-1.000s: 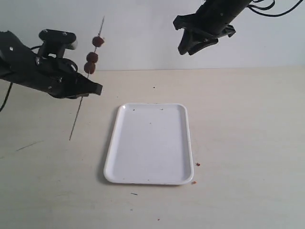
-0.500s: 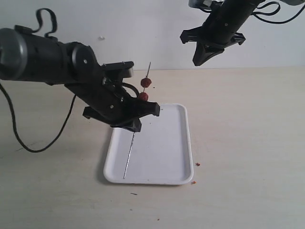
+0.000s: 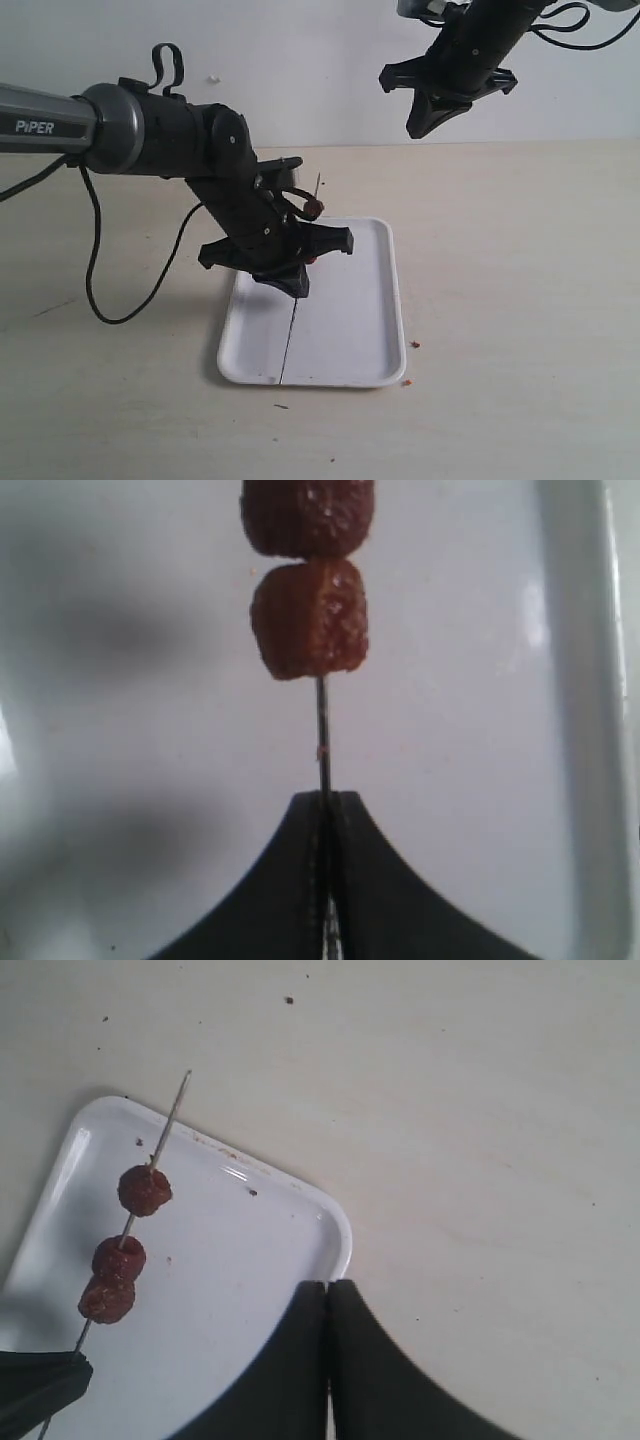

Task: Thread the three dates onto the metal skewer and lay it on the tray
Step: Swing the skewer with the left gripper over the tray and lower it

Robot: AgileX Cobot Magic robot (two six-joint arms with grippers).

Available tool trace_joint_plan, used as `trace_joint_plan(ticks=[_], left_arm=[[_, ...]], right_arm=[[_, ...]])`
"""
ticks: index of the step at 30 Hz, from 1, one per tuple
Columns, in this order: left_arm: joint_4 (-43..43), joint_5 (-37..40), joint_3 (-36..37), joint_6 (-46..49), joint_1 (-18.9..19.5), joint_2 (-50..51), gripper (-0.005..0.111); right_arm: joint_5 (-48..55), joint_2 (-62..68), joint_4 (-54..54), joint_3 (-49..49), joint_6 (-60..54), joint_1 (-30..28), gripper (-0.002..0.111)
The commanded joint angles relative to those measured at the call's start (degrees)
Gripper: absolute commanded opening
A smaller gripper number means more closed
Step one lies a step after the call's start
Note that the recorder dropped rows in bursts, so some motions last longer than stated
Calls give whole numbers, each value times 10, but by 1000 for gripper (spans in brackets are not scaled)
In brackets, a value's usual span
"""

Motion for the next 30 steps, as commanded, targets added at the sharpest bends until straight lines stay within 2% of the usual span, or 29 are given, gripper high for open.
trace_joint_plan(ticks=[1, 3, 10, 12, 15, 26, 30], left_arm=[[6, 30, -20, -6, -1, 10, 0], [6, 36, -25, -6, -1, 12, 5], [3, 50, -26, -13, -1, 14, 43], [3, 54, -26, -15, -1, 14, 50], [7, 51, -26, -13, 4, 11, 53], [-15, 50, -26, 29, 4, 11, 53], [-27, 48, -26, 56, 2, 11, 71]], right_arm=[[-3, -13, 4, 3, -7, 1, 0], [-3, -16, 4, 3, -7, 1, 0], [-3, -18, 23, 3, -12, 1, 0], [-3, -18, 23, 3, -12, 1, 0], [-3, -18, 23, 3, -13, 1, 0], [-3, -18, 26, 3, -18, 1, 0], [-3, -18, 28, 3, -18, 1, 0]])
